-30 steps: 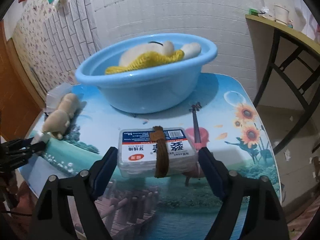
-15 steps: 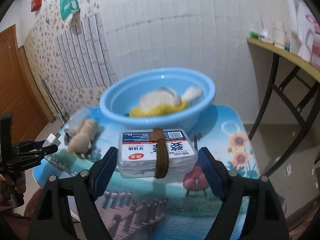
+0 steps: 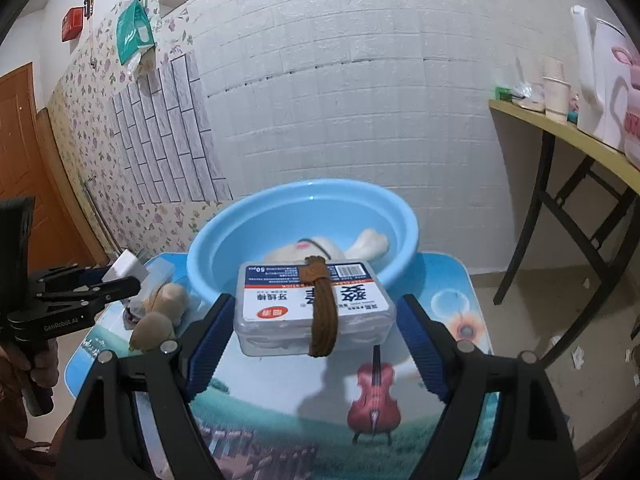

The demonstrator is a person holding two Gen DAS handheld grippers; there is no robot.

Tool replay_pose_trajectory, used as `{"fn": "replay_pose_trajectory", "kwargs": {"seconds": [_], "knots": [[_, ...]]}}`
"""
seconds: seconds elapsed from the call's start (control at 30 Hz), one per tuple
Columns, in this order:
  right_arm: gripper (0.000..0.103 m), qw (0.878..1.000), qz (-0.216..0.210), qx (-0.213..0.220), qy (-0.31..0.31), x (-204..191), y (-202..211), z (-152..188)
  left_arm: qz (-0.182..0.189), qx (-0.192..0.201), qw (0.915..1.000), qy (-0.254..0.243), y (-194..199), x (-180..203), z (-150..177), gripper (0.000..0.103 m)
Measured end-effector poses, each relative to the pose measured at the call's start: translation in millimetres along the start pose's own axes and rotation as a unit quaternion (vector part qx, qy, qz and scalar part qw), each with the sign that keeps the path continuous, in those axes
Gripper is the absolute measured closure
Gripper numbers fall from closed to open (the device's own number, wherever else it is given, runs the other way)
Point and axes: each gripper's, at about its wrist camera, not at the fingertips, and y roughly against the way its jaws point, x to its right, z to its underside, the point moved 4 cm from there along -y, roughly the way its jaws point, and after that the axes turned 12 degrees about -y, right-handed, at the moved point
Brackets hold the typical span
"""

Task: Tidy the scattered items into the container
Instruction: 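Carry the charger and floss box over the basin and release both inside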

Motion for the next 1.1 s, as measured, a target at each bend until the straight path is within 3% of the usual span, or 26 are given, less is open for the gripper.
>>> {"fn": "replay_pose_trajectory", "kwargs": {"seconds": [0.23, 0.67, 0.77, 1.1], "knots": [[0.021, 1.0, 0.0, -0.004, -0.001, 7.7, -22.4, -13.2, 0.021, -0.003, 0.9995, -0.022, -28.8, 22.5, -32.3, 0.065], [0.021, 1.0, -0.005, -0.012, 0.011, 8.8, -61.7, -25.4, 0.037, -0.036, 0.9979, -0.041, -68.0, 34.9, -40.1, 0.065], [0.021, 0.999, -0.007, -0.033, 0.015, 7.5, -71.0, -19.9, 0.039, -0.039, 0.9976, -0.041, -70.1, 37.7, -40.1, 0.065], [0.019, 0.998, 0.008, -0.046, 0.044, -6.0, -68.9, -12.2, 0.041, -0.023, 0.9981, -0.04, -53.9, 35.1, -35.3, 0.065]]}}
